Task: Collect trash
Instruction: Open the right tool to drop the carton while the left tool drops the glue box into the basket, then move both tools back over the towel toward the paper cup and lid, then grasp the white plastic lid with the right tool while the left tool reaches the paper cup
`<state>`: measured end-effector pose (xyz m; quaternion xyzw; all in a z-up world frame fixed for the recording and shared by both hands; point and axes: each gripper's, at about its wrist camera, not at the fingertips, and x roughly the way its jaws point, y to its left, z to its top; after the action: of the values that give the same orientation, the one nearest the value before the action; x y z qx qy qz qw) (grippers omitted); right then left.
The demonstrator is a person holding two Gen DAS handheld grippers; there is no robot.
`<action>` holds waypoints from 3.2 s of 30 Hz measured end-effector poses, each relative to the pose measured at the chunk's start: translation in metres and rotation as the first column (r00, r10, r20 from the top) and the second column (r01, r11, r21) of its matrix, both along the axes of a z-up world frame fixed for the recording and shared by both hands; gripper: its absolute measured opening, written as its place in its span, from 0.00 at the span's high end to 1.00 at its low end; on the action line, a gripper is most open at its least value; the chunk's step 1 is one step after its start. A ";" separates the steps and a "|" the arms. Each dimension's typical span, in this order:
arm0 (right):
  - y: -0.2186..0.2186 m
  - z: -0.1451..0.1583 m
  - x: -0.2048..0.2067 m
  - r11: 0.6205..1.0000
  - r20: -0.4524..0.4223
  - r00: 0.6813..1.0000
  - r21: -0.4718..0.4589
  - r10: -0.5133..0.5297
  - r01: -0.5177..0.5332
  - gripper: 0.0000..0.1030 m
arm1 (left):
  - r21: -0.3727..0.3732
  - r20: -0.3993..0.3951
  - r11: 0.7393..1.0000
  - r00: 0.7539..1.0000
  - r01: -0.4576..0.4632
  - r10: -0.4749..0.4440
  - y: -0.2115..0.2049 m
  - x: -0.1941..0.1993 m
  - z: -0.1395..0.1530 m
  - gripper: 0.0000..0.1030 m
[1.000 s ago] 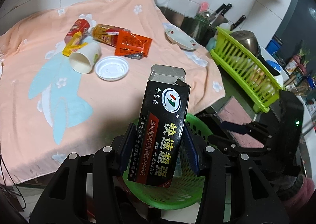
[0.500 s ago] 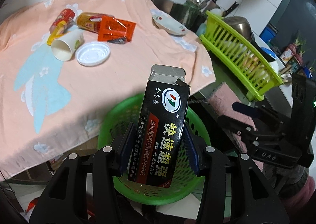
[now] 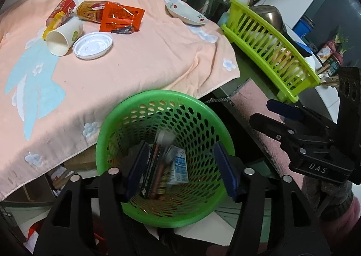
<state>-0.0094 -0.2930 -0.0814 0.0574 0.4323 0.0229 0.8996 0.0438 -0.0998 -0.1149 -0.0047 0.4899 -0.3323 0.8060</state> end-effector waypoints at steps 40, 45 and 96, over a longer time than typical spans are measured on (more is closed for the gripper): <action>0.061 0.006 0.088 0.989 0.013 0.989 -0.005 0.145 -0.145 0.20 | -0.018 -0.001 0.969 0.969 -0.247 0.247 0.092 0.064 0.009 0.40; 0.072 0.006 0.101 0.986 0.013 0.986 0.000 0.165 -0.165 0.19 | -0.017 -0.003 0.963 0.964 -0.268 0.268 0.102 0.072 0.009 0.40; 0.137 -0.087 0.296 0.957 -0.162 0.946 -0.028 0.282 -0.290 0.11 | -0.006 -0.019 0.921 0.921 -0.389 0.388 0.181 0.202 0.002 0.39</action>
<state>0.2864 -0.1562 -0.1686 -0.0273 0.5056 0.1376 0.8513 0.2455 0.0815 -0.1126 -0.1084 0.4846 -0.1682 0.8515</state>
